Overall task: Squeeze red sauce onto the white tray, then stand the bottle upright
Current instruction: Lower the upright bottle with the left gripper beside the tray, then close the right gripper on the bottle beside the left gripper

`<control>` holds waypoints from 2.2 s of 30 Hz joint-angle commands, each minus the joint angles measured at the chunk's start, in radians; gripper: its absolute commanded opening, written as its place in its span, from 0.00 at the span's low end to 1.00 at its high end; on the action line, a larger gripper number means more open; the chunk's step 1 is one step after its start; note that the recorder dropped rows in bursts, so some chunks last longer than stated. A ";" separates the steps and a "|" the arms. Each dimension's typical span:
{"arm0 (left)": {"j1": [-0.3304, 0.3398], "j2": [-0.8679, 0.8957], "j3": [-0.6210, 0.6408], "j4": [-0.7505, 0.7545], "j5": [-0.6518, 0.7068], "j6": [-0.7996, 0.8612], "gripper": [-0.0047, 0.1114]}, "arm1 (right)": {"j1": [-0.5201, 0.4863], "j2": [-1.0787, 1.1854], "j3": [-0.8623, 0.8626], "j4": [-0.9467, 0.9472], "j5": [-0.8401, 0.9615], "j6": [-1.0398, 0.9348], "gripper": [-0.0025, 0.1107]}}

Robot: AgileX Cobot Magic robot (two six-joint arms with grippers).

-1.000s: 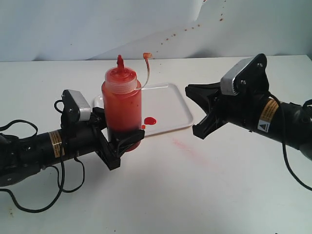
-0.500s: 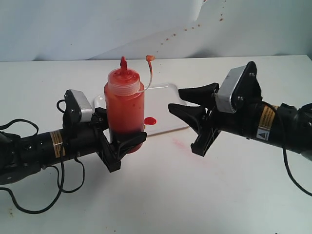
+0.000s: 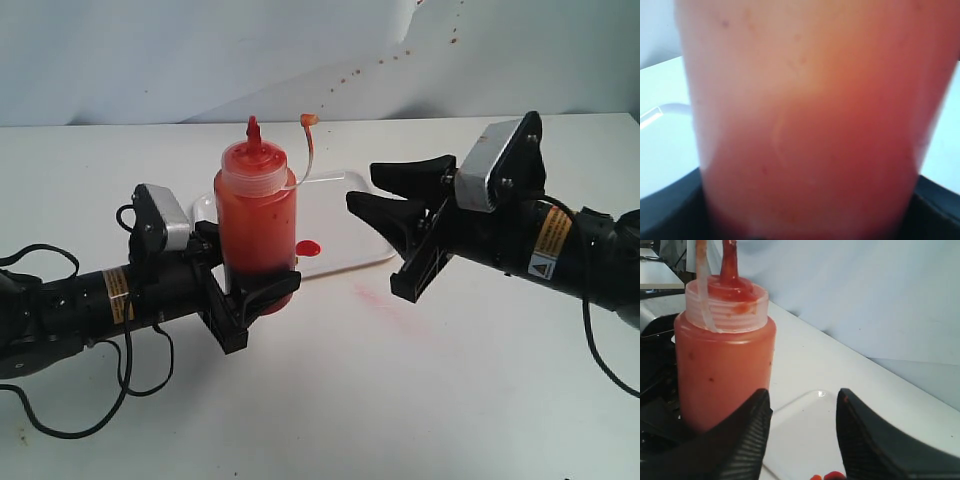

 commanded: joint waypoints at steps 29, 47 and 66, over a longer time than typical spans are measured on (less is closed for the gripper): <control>0.000 -0.006 -0.010 -0.008 -0.054 -0.009 0.04 | -0.004 0.002 0.004 0.045 -0.005 0.025 0.40; 0.000 -0.006 -0.043 0.156 -0.054 -0.009 0.04 | 0.073 0.002 0.004 -0.003 -0.059 0.139 0.95; -0.002 -0.006 -0.073 0.263 -0.054 -0.009 0.04 | 0.207 0.105 0.004 0.171 -0.101 0.044 0.95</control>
